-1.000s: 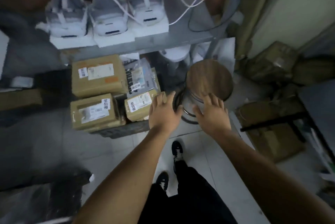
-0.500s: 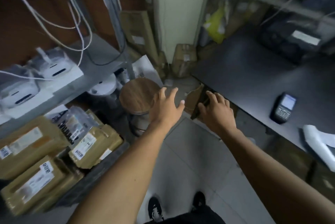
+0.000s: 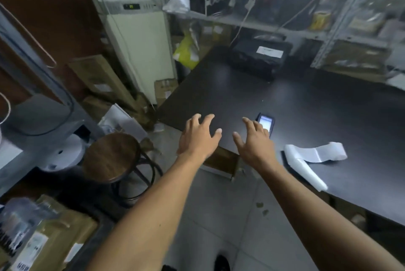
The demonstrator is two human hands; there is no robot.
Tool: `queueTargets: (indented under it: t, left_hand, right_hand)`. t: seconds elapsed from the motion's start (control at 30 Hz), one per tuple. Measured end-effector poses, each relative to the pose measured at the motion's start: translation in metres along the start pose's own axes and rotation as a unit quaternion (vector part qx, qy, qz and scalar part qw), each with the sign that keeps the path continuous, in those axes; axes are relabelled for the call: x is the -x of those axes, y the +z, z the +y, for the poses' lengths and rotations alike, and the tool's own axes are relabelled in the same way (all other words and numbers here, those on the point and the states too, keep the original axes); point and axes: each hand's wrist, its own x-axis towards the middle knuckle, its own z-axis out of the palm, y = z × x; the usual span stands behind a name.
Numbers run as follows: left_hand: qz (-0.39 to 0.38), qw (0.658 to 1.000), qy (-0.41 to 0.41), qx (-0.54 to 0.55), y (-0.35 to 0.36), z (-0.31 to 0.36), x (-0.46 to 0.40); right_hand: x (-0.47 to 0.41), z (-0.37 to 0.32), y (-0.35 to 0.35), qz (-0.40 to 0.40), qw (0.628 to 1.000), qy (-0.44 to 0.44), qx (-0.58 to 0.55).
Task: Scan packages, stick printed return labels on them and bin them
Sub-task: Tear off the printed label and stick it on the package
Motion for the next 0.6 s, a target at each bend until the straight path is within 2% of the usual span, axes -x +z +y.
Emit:
queueTargets:
  t: [0.3,0.6]
  left_hand:
    - [-0.054,0.998,0.021,-0.021,0.034,0.041,-0.042]
    - [-0.083,0.994,0.065,0.015,0.034,0.038,-0.143]
  right_hand:
    - [-0.032,0.047,-0.009,-0.002,0.997,0.066,-0.032]
    - [-0.104,0.04,-0.015,0.002,0.992,0.127,-0.025]
